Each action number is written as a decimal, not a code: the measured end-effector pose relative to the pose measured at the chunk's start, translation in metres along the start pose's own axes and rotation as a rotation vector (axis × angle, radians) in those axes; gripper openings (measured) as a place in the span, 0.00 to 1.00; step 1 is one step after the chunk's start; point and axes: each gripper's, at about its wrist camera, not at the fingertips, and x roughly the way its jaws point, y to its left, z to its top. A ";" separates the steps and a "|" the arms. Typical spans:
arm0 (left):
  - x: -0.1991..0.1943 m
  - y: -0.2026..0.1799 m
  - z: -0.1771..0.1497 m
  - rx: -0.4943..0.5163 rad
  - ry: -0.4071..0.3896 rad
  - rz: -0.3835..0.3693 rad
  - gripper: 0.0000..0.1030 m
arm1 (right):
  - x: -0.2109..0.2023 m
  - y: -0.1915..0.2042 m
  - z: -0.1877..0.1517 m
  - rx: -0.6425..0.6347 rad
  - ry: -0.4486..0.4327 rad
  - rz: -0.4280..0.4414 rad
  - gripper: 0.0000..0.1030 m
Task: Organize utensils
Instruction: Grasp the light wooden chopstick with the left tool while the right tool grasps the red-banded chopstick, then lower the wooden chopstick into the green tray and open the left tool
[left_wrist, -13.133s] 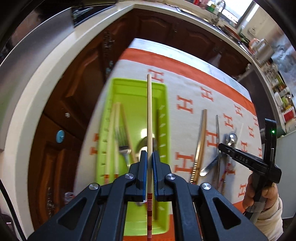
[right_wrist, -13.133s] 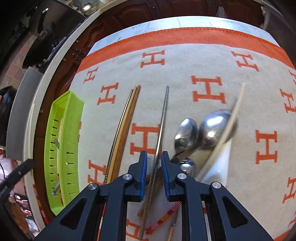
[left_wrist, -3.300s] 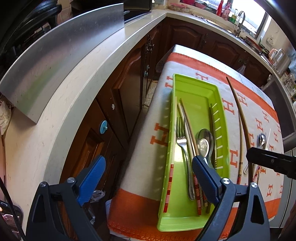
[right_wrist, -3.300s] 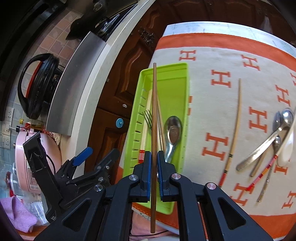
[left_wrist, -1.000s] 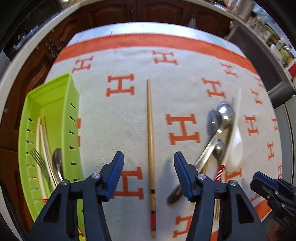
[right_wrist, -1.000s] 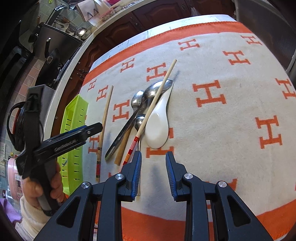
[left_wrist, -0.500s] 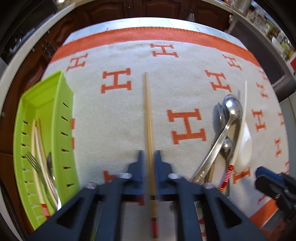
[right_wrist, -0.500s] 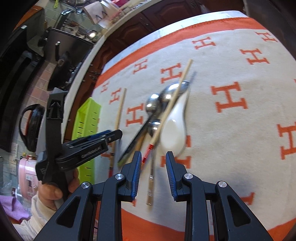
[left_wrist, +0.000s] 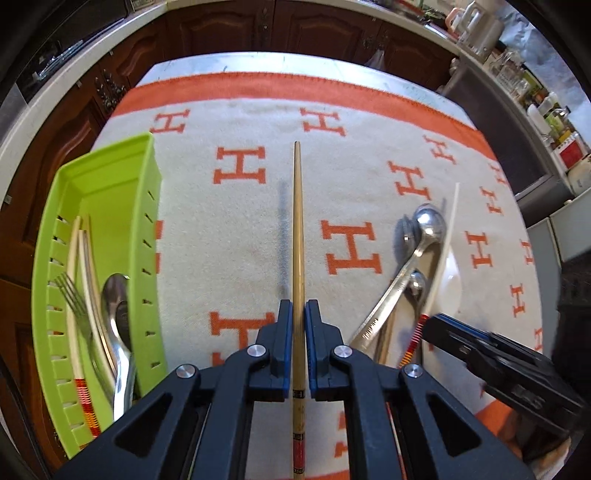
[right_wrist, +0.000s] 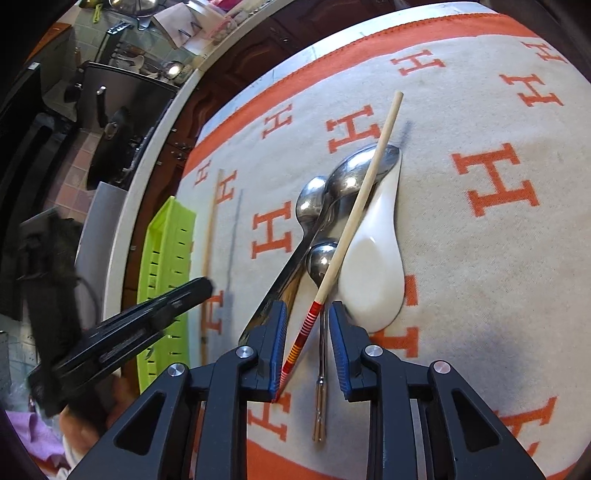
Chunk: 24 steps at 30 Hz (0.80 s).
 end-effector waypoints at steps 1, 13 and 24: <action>-0.006 0.000 -0.001 0.001 -0.009 -0.007 0.04 | 0.004 0.002 0.001 0.003 0.004 -0.015 0.21; -0.090 0.048 -0.007 -0.040 -0.156 0.063 0.04 | 0.030 0.019 0.011 0.091 -0.003 -0.124 0.08; -0.081 0.115 -0.025 -0.110 -0.127 0.223 0.04 | 0.002 0.011 0.004 0.176 -0.057 -0.027 0.05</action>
